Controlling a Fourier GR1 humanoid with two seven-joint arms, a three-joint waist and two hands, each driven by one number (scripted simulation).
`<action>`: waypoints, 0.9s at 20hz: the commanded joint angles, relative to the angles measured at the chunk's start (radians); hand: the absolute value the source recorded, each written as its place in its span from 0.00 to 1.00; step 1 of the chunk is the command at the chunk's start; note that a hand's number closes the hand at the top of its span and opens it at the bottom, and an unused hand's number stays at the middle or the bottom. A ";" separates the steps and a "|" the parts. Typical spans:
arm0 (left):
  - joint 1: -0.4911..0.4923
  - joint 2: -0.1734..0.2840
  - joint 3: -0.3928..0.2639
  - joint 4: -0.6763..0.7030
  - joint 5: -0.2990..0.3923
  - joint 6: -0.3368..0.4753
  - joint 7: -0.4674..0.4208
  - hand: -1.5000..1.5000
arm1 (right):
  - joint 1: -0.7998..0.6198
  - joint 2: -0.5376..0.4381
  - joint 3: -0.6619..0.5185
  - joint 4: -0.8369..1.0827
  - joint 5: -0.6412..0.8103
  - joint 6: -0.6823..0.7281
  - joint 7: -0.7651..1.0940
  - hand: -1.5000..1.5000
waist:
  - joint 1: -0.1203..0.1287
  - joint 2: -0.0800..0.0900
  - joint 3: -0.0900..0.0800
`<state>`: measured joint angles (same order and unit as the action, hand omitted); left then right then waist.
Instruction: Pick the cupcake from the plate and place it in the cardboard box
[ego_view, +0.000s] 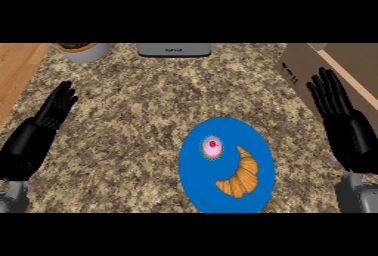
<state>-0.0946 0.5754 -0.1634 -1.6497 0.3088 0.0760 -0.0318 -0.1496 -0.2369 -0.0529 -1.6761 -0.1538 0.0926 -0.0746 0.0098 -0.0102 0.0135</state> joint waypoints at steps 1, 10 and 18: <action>0.005 -0.006 0.069 -0.004 0.024 -0.016 0.055 0.50 | -0.047 0.003 -0.028 0.080 -0.040 0.041 -0.010 1.00 | -0.004 0.010 -0.013; -0.045 -0.237 0.010 0.000 0.059 0.220 0.174 0.50 | -0.254 -0.081 -0.011 0.579 0.216 -0.047 -0.105 0.00 | 0.036 0.025 -0.011; -0.030 -0.237 0.033 0.035 0.042 0.212 0.173 0.50 | -0.426 -0.277 0.064 0.628 0.300 0.201 -0.249 0.00 | 0.007 0.013 -0.014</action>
<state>-0.1303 0.3430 -0.1462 -1.6350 0.3383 0.3003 0.1406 -0.4867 -0.4105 -0.0183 -1.0629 0.1152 0.1723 -0.3494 0.0253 0.0074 0.0011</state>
